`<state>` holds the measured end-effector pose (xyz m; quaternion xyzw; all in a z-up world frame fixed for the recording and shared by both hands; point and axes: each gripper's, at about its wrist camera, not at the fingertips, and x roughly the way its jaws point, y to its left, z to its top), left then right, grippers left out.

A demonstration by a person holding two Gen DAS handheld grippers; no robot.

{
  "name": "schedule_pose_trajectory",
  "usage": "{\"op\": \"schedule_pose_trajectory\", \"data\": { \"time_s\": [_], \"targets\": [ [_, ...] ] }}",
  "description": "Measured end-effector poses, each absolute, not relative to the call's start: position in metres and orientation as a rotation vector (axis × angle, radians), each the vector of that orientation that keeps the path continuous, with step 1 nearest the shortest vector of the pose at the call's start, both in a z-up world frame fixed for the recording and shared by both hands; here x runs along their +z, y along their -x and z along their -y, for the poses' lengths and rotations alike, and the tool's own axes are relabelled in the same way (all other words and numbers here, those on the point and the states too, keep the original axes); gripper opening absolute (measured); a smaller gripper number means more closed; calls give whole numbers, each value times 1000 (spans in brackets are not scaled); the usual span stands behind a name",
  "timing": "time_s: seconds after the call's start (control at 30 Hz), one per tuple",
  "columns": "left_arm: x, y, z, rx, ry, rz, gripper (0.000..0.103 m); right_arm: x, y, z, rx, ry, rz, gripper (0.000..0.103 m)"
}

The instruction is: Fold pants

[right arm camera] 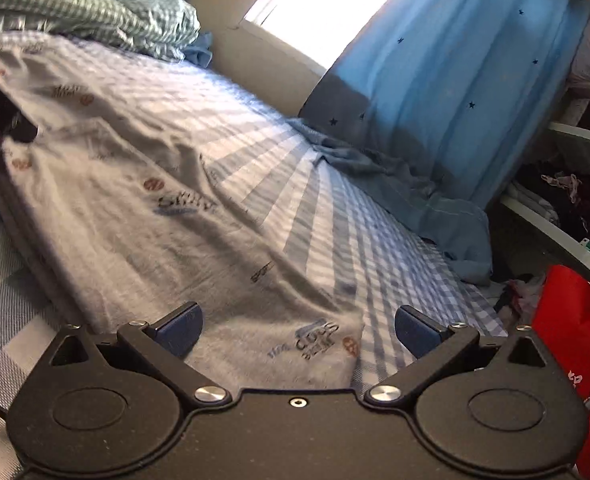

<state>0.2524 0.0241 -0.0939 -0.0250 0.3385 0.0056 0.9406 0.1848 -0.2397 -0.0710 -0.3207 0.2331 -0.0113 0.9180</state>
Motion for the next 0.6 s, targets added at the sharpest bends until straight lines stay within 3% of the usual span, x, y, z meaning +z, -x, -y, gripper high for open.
{"op": "schedule_pose_trajectory", "data": {
  "time_s": [0.13,0.27,0.43,0.6],
  "targets": [
    [-88,-236,-41,41,15,-699,103,-47,-196,230,13,614,-446,102],
    [-85,-225,-91,78,187,-705,103,-25,-241,202,138,559,-416,102],
    [-83,-231,-168,176,458,-657,103,-27,-327,154,250,514,-446,102],
    [-84,-246,-203,208,543,-582,103,-37,-397,124,210,473,-519,102]
  ]
}}
